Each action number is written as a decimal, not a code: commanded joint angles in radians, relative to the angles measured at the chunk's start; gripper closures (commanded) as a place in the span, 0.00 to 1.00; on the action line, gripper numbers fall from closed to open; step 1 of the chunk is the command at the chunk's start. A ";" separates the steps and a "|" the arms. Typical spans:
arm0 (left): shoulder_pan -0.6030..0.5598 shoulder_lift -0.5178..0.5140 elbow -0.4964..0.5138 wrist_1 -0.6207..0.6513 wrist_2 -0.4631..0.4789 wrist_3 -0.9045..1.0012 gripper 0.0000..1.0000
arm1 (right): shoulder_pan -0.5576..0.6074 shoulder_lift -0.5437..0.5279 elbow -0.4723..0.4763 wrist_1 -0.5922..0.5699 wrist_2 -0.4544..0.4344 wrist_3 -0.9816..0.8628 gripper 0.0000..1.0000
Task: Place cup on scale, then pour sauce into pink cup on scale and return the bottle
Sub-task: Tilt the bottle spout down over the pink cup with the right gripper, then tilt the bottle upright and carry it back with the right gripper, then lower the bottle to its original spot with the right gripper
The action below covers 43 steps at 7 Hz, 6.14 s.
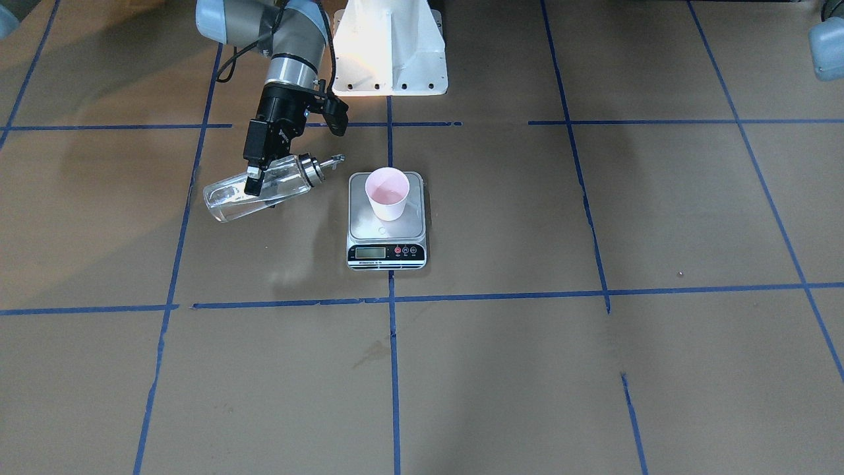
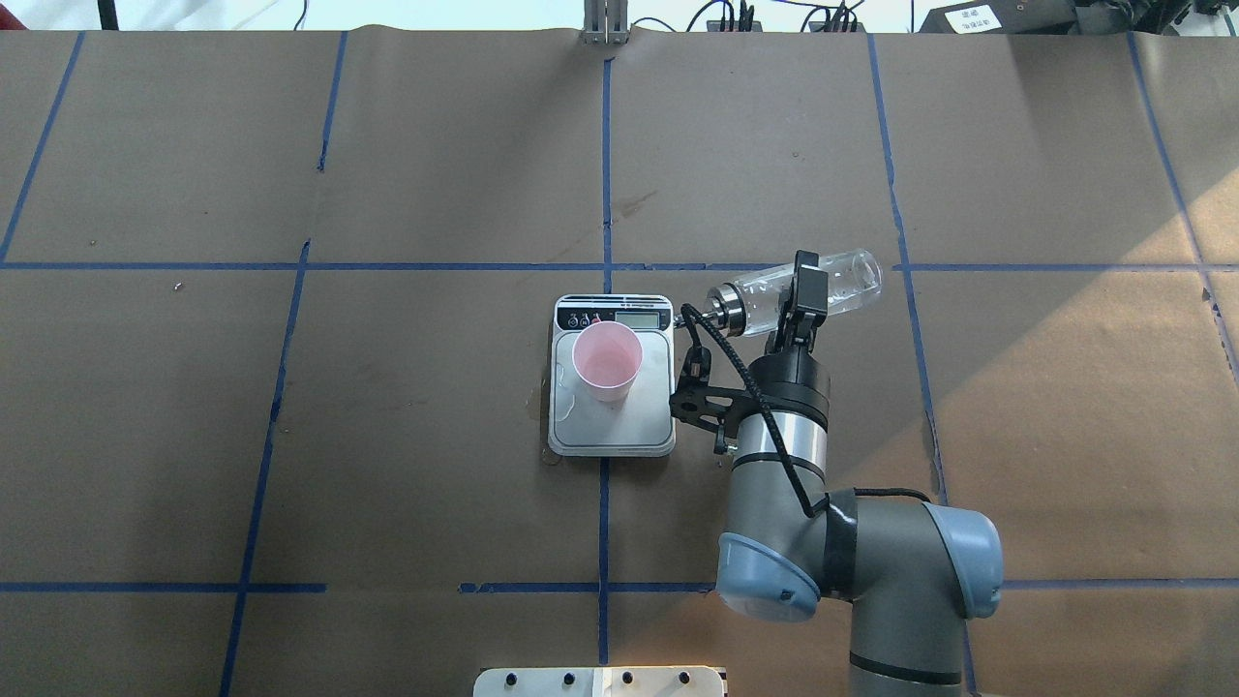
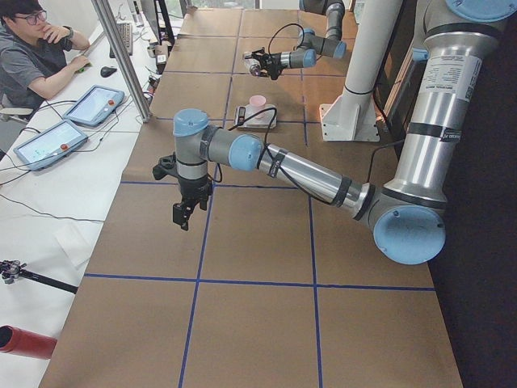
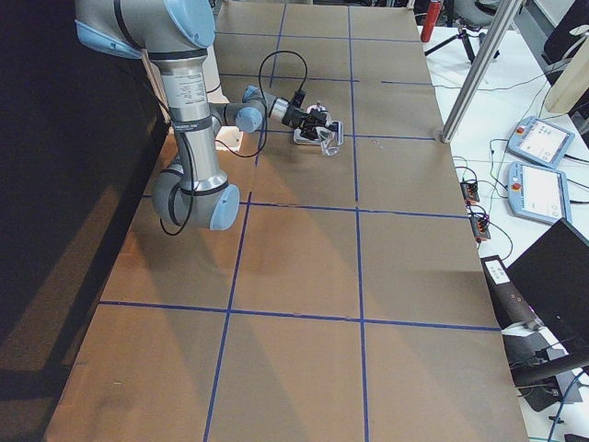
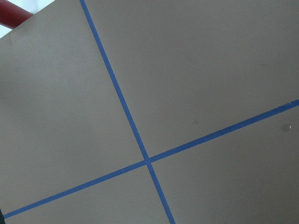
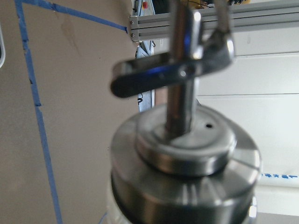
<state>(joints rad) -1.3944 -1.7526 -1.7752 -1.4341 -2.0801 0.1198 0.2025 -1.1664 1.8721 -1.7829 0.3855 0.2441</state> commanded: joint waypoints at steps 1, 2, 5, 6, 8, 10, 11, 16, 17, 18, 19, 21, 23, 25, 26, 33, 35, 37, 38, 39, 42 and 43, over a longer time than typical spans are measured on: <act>0.000 0.002 0.002 0.000 0.000 0.001 0.00 | 0.000 0.033 -0.040 -0.013 -0.049 -0.092 1.00; 0.000 0.004 0.002 0.000 0.000 0.001 0.00 | 0.000 0.033 -0.041 -0.018 -0.063 -0.156 1.00; 0.000 0.005 0.008 0.000 0.000 0.003 0.00 | 0.008 0.042 -0.039 -0.019 -0.137 -0.305 1.00; 0.000 0.005 0.008 0.000 0.000 0.001 0.00 | 0.011 0.042 -0.037 -0.019 -0.142 -0.328 1.00; 0.000 0.004 0.008 0.000 0.000 0.001 0.00 | 0.024 0.054 -0.025 -0.019 -0.154 -0.406 1.00; -0.001 0.001 0.007 0.000 0.000 0.001 0.00 | 0.025 0.074 -0.028 -0.003 -0.142 -0.367 1.00; -0.002 -0.001 0.006 0.000 0.000 0.001 0.00 | 0.023 0.070 -0.039 0.005 -0.123 -0.283 1.00; -0.003 -0.004 0.002 0.000 0.000 -0.002 0.00 | -0.017 0.071 -0.060 0.063 0.022 0.209 1.00; -0.003 -0.005 -0.001 0.000 0.002 -0.002 0.00 | -0.020 0.060 -0.059 0.180 0.070 0.245 1.00; -0.003 -0.005 -0.004 0.000 0.002 -0.003 0.00 | -0.014 0.051 -0.051 0.307 0.108 0.247 1.00; -0.005 -0.007 -0.007 0.001 0.002 -0.006 0.00 | -0.009 -0.011 -0.039 0.458 0.154 0.298 1.00; -0.006 -0.011 -0.010 0.001 0.002 -0.011 0.00 | 0.020 -0.197 -0.010 0.795 0.225 0.374 1.00; -0.006 -0.013 -0.018 0.001 0.000 -0.012 0.00 | 0.101 -0.274 -0.007 0.951 0.367 0.552 1.00; -0.006 -0.025 -0.017 0.001 0.002 -0.012 0.00 | 0.185 -0.451 -0.010 1.211 0.561 0.788 1.00; -0.006 -0.027 -0.018 0.003 0.002 -0.012 0.00 | 0.225 -0.481 -0.020 1.212 0.611 0.790 1.00; -0.008 -0.027 -0.026 0.003 0.002 -0.014 0.00 | 0.239 -0.477 -0.130 1.183 0.612 1.014 1.00; -0.008 -0.027 -0.026 0.003 0.002 -0.014 0.00 | 0.238 -0.475 -0.126 1.183 0.613 1.014 0.99; -0.008 -0.025 -0.026 0.003 0.002 -0.014 0.00 | 0.230 -0.472 -0.126 1.136 0.609 1.008 0.00; -0.008 -0.025 -0.026 0.003 0.002 -0.014 0.00 | 0.230 -0.466 -0.122 1.123 0.609 1.006 0.00; -0.008 -0.024 -0.027 0.003 0.002 -0.012 0.00 | 0.229 -0.466 -0.120 1.120 0.610 1.006 0.00; -0.009 -0.024 -0.027 0.003 0.000 -0.014 0.00 | 0.233 -0.473 -0.017 1.026 0.700 1.002 0.00; -0.009 -0.024 -0.029 0.003 0.000 -0.012 0.00 | 0.236 -0.484 0.086 0.864 0.784 1.002 0.00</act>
<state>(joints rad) -1.4030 -1.7765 -1.8029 -1.4312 -2.0796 0.1067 0.4353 -1.6401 1.8567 -0.7704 1.0860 1.2456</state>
